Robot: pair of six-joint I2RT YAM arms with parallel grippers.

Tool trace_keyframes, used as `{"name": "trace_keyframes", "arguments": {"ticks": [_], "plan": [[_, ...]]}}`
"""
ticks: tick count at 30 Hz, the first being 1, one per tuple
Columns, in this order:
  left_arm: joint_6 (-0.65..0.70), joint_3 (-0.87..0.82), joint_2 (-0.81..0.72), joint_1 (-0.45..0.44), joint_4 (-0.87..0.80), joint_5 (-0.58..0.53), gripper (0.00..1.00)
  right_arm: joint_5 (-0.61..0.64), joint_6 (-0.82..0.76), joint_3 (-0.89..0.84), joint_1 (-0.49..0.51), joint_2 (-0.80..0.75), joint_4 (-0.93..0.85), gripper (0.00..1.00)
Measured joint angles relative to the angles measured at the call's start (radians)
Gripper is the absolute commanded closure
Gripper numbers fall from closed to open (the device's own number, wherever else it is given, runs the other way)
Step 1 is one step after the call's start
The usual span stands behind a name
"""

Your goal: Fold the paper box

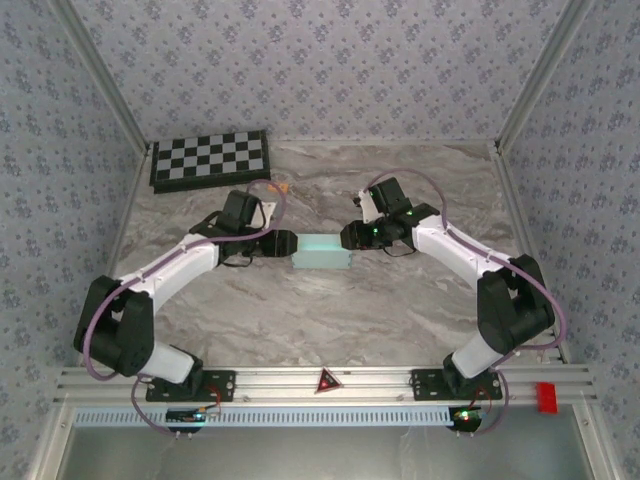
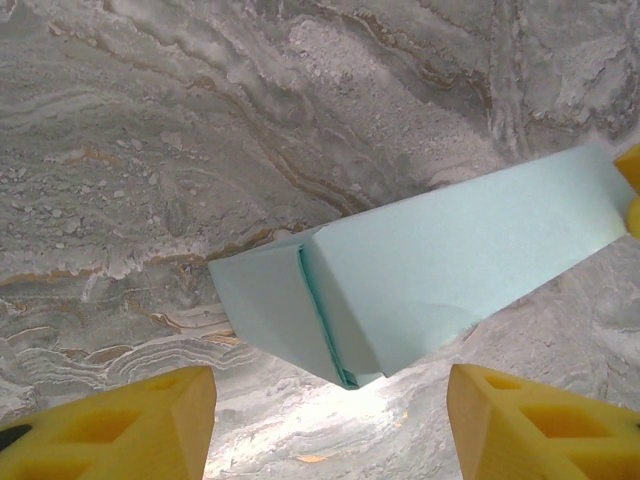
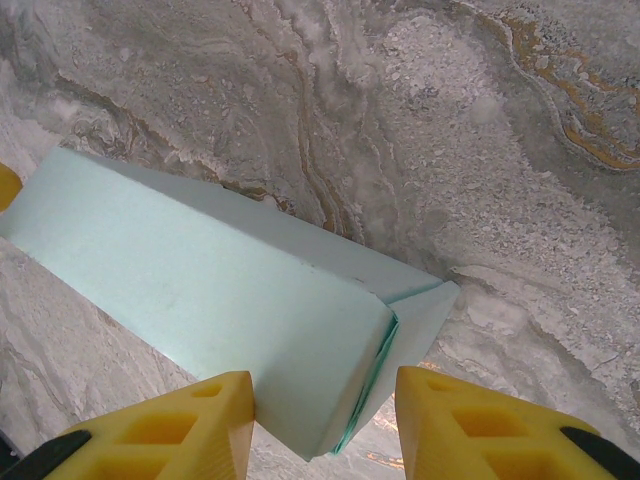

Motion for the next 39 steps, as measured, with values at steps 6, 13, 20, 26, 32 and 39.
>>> {"name": "trace_keyframes", "arguments": {"ticks": [6,13,20,26,32,39], "plan": [[-0.024,0.000,-0.016,0.000,0.038,0.000,0.36,0.000,0.000,0.000,0.000,0.000,0.000,0.58],[-0.052,0.021,0.029,0.006,0.050,0.000,0.38,0.000,0.000,0.000,0.002,0.000,0.000,0.58],[-0.068,0.030,0.076,0.006,0.048,0.000,0.45,0.002,0.000,0.000,0.002,0.000,-0.001,0.58],[-0.071,0.030,0.076,0.006,0.049,0.000,0.46,0.003,0.000,-0.006,0.004,0.000,0.002,0.58],[-0.076,0.016,0.076,0.006,0.057,0.001,0.49,0.003,0.000,-0.018,0.007,0.002,0.013,0.60],[-0.091,-0.024,0.076,0.006,0.103,0.015,0.54,0.007,-0.001,-0.021,0.014,0.020,0.014,0.63]]}}
